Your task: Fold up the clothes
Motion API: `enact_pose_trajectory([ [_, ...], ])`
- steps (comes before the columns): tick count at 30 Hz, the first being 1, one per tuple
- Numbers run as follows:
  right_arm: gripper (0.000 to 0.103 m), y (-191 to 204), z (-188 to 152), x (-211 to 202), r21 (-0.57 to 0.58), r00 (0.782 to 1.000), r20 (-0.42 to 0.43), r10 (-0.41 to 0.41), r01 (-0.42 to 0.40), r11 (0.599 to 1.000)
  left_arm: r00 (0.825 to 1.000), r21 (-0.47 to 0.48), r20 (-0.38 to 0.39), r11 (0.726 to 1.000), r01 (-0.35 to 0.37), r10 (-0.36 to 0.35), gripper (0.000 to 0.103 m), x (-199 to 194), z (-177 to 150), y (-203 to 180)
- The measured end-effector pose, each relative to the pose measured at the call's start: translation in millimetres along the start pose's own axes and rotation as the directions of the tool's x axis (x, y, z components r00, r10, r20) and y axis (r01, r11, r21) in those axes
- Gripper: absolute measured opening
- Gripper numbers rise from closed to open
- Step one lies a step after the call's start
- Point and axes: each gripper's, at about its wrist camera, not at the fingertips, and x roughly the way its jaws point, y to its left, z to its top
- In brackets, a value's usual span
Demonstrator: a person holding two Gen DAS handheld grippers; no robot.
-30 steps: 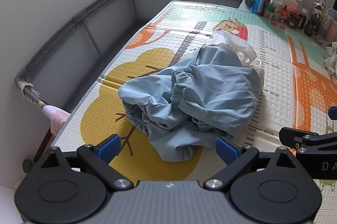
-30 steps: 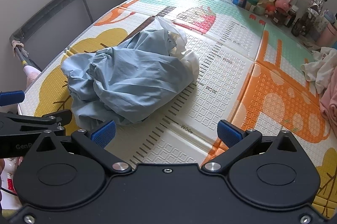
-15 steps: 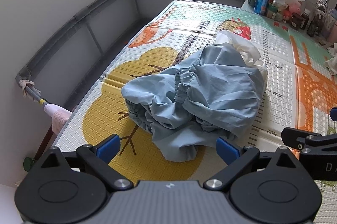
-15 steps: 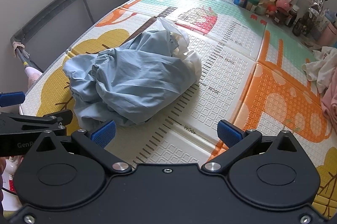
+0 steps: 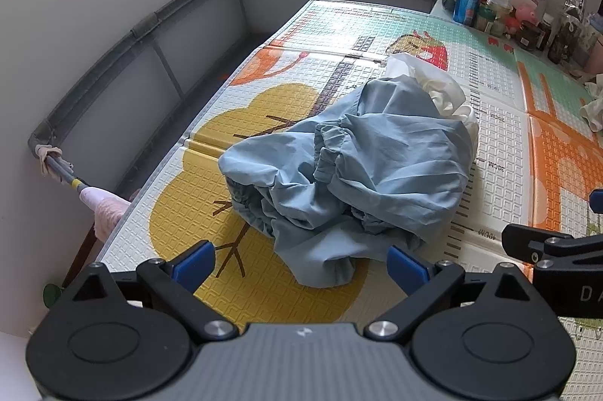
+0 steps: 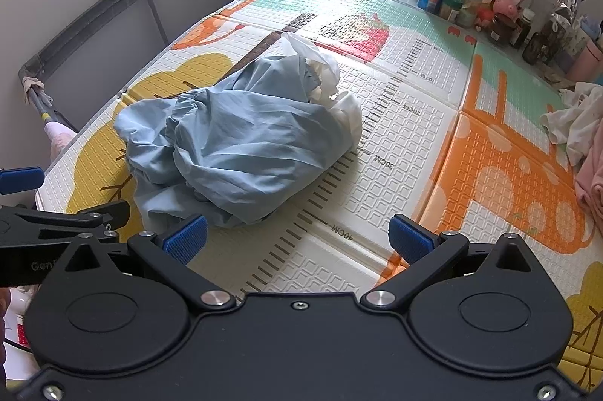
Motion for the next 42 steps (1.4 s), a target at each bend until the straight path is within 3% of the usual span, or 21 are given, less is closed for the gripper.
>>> enact_pose_trajectory([
  [42,0.103,-0.2,-0.4,-1.4,-0.008,1.0,-0.003,0.004,-0.004,1.0,1.0,0.009,-0.019,1.0,0.016,-0.016,0.099,1.6,3.0,-0.7],
])
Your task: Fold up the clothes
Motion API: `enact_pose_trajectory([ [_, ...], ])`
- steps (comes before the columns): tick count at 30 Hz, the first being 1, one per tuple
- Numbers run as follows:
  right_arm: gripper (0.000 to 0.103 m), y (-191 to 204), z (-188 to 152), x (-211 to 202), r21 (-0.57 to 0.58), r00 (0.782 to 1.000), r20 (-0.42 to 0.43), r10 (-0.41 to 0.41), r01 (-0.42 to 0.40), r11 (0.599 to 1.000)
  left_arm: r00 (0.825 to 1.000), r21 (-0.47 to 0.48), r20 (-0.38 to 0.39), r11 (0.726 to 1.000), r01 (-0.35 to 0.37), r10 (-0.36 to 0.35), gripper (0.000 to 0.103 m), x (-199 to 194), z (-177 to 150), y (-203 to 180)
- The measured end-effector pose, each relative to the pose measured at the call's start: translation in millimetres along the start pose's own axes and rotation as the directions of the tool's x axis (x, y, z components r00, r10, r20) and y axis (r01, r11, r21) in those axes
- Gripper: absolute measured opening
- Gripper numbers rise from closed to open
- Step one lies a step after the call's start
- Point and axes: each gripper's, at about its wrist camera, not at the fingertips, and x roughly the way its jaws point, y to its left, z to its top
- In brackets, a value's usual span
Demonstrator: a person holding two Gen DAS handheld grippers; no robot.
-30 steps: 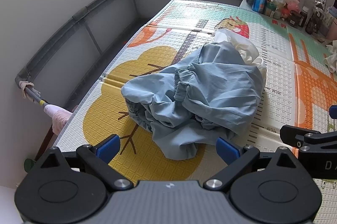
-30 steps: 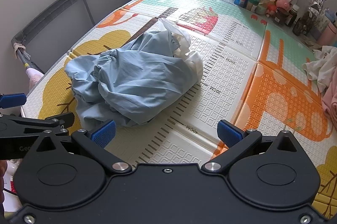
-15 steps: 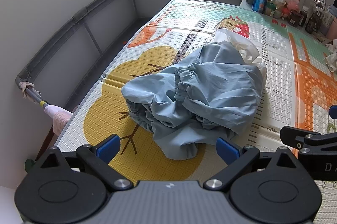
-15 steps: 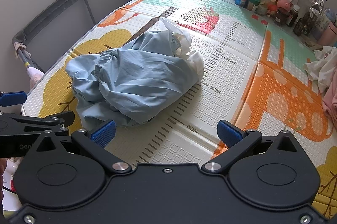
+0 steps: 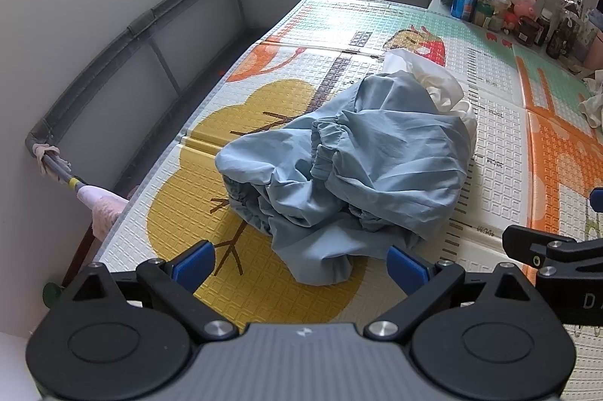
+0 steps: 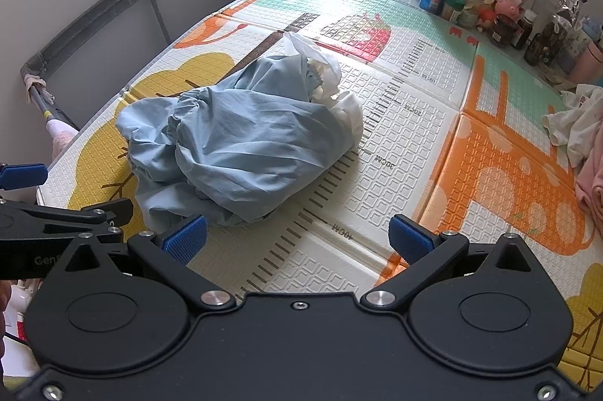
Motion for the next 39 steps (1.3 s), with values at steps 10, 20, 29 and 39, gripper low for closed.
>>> enact_pose_trajectory([
  [10,0.103,-3,1,2,0.016,1.0,-0.001,0.007,-0.007,1.0,1.0,-0.007,-0.003,1.0,0.012,-0.012,0.1,4,1,2],
  [20,0.103,-8,7,11,0.035,1.0,-0.004,0.001,-0.001,0.999,0.999,-0.004,0.02,1.0,0.029,-0.029,0.1,13,2,3],
  [29,0.098,-10,28,39,0.011,1.0,0.005,-0.031,0.03,0.999,0.998,0.025,0.028,0.998,0.062,-0.063,0.1,39,19,8],
  [39,0.089,-14,48,94,0.049,1.0,-0.019,0.012,-0.011,0.999,0.997,0.028,0.057,0.998,0.058,-0.059,0.097,70,39,11],
])
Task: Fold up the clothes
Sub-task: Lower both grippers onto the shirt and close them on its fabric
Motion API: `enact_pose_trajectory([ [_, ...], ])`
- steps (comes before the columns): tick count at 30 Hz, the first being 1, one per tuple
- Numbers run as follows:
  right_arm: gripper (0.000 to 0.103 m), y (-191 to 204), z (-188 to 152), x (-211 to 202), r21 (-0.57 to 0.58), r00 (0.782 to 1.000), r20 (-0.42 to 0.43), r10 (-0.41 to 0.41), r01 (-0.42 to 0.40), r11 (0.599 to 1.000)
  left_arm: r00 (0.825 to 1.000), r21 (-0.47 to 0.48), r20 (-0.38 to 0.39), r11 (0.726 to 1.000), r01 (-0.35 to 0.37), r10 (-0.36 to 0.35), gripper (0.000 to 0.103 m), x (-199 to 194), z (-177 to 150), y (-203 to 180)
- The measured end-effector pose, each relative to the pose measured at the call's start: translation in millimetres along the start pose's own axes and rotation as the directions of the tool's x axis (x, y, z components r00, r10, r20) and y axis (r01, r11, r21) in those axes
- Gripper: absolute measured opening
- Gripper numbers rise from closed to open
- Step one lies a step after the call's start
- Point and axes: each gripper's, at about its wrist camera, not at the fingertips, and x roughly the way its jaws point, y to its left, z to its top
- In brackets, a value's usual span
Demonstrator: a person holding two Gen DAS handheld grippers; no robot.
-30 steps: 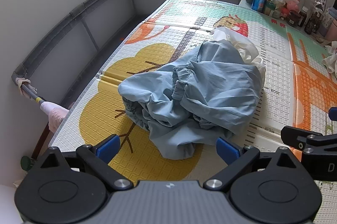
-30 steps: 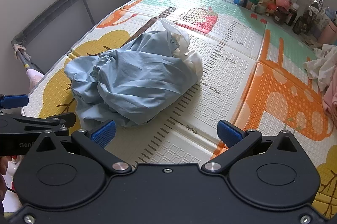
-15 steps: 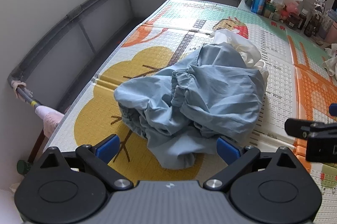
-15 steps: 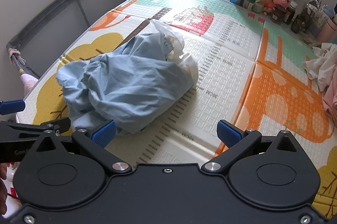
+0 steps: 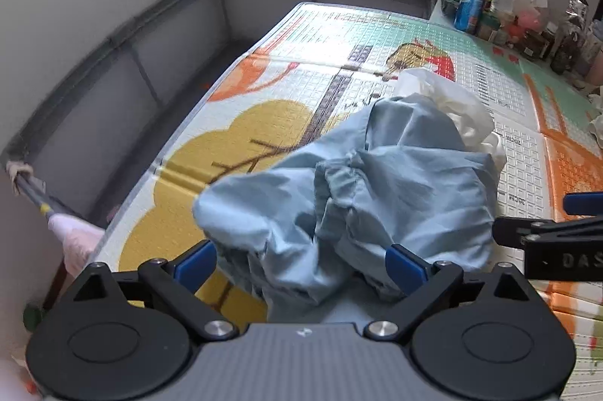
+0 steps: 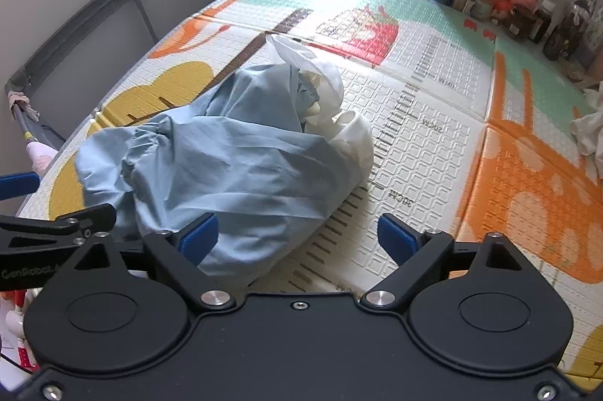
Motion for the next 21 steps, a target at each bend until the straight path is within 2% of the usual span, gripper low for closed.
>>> enact_pose_trajectory([
  [3,0.089,-2,5,15,0.023,1.0,-0.019,-0.024,0.024,0.999,0.999,-0.018,-0.01,0.999,0.033,-0.033,0.09,10,5,1],
  [5,0.089,-2,8,25,0.021,0.999,-0.034,-0.016,0.017,1.0,0.997,-0.042,-0.025,0.997,0.07,-0.071,0.089,18,8,5],
  [11,0.089,-1,18,46,0.027,0.998,-0.046,-0.048,0.049,0.998,1.0,0.005,-0.011,1.0,0.01,-0.01,0.092,35,16,2],
  [17,0.087,7,25,70,0.014,0.995,-0.088,-0.041,0.042,0.999,1.0,0.033,-0.011,0.999,0.028,-0.027,0.093,53,19,-3],
  [21,0.084,11,24,81,0.012,0.993,-0.101,-0.054,0.056,0.998,0.998,0.017,-0.033,0.999,0.049,-0.049,0.093,63,17,-3],
])
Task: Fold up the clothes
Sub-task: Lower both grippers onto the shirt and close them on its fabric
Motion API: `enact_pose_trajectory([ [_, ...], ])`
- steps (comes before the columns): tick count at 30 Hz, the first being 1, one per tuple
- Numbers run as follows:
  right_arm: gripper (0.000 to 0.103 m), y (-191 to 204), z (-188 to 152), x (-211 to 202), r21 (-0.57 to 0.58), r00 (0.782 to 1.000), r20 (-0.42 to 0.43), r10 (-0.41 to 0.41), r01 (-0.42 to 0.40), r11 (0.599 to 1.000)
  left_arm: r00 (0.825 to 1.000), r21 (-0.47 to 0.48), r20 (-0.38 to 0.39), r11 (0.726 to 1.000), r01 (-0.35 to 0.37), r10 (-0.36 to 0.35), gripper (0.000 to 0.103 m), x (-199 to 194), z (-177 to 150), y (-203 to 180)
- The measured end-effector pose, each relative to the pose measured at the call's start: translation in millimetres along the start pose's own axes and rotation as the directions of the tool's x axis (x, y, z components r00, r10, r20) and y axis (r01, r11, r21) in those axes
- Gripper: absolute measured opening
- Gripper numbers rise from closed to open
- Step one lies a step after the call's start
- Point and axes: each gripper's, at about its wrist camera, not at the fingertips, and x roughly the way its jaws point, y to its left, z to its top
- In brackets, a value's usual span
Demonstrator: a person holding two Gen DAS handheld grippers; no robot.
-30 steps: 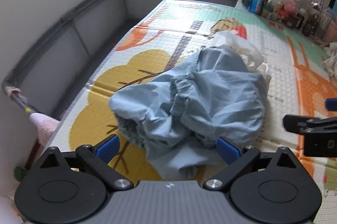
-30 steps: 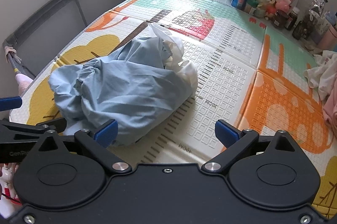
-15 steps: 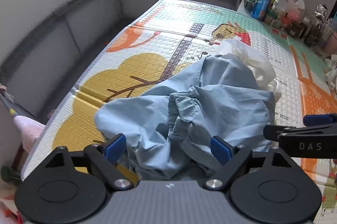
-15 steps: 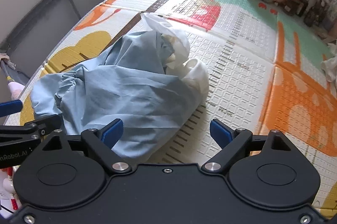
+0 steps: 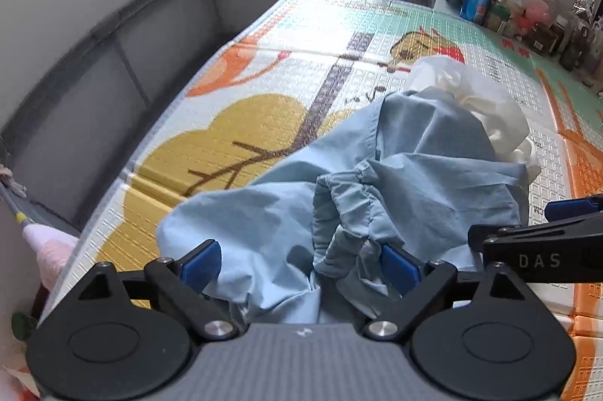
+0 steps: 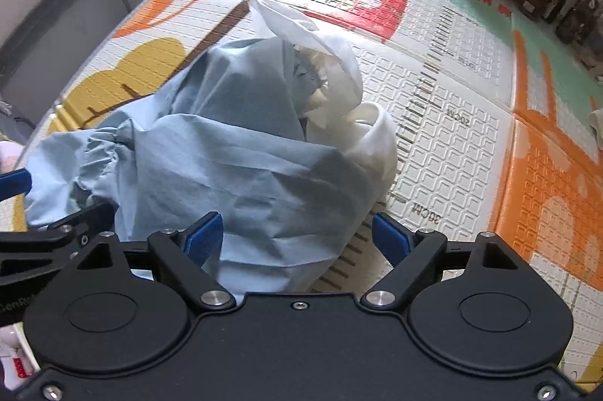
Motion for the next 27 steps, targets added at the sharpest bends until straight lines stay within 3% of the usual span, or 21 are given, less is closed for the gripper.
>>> enact_pose_trajectory([
  [5,0.076,1,-1,8,0.01,0.999,-0.02,0.026,-0.026,1.0,1.0,-0.02,-0.025,1.0,0.017,-0.018,0.093,8,-1,3],
  [10,0.048,2,-4,15,0.007,0.999,-0.033,0.038,-0.038,0.999,0.996,-0.045,-0.058,0.997,0.062,-0.065,0.09,17,-2,6],
  [16,0.026,-2,-9,18,0.049,0.997,-0.022,0.071,-0.069,0.996,0.991,-0.069,-0.064,0.991,0.111,-0.115,0.067,19,-4,9],
  [20,0.019,-5,-10,15,0.057,0.996,-0.02,0.082,-0.081,0.995,0.986,-0.071,-0.069,0.987,0.147,-0.152,0.041,15,-4,7],
  [27,0.013,-10,-12,9,0.055,0.997,-0.025,0.08,-0.078,0.995,0.978,-0.06,-0.089,0.981,0.186,-0.19,0.029,9,-5,2],
])
